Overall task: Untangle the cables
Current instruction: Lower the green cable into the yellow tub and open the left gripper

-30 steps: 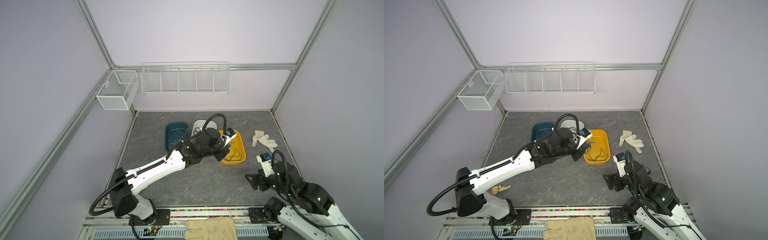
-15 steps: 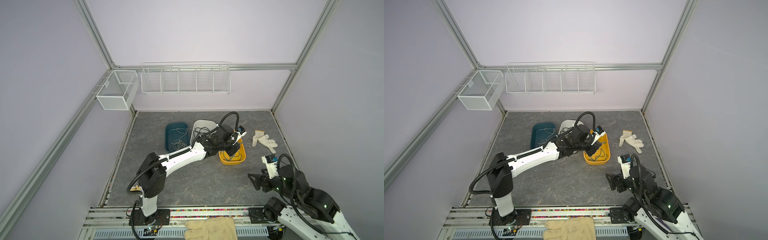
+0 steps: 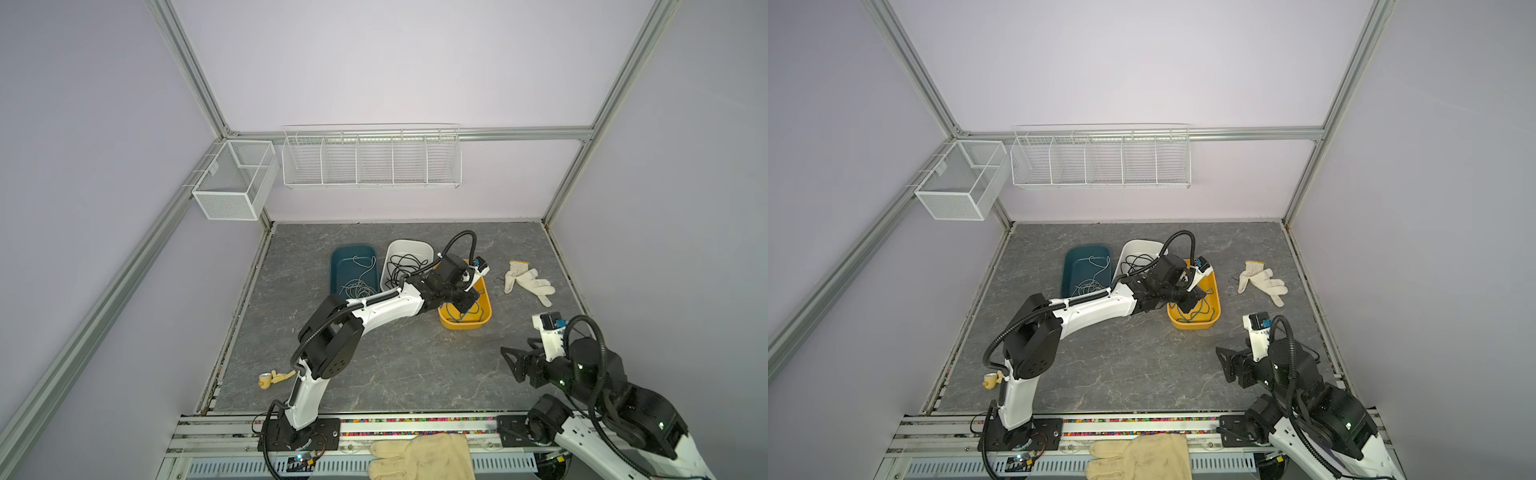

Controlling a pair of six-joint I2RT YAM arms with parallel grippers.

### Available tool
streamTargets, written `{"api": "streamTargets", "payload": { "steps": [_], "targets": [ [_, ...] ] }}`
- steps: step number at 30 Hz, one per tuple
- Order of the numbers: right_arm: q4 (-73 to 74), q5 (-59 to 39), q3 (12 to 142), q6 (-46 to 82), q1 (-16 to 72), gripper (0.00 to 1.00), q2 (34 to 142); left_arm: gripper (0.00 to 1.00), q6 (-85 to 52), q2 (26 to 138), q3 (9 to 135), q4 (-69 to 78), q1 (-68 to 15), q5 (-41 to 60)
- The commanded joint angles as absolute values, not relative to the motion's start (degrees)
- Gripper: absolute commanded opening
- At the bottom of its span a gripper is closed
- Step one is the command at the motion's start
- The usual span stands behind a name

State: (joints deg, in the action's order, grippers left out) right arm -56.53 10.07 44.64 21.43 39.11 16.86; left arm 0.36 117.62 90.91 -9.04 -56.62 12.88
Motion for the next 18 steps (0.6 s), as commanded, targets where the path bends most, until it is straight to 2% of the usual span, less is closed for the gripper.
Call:
{"api": "streamTargets", "payload": {
  "steps": [1, 18],
  "targets": [
    [-55.28, 10.99, 43.91, 22.15, 39.32, 0.88, 16.06, 0.0, -0.01, 118.82, 91.47, -6.96, -56.51, 12.31],
    [-55.28, 11.5, 43.59, 22.35, 39.36, 0.88, 15.22, 0.0, 0.0, 120.45, 89.66, -6.38, -56.07, 11.82]
  ]
}}
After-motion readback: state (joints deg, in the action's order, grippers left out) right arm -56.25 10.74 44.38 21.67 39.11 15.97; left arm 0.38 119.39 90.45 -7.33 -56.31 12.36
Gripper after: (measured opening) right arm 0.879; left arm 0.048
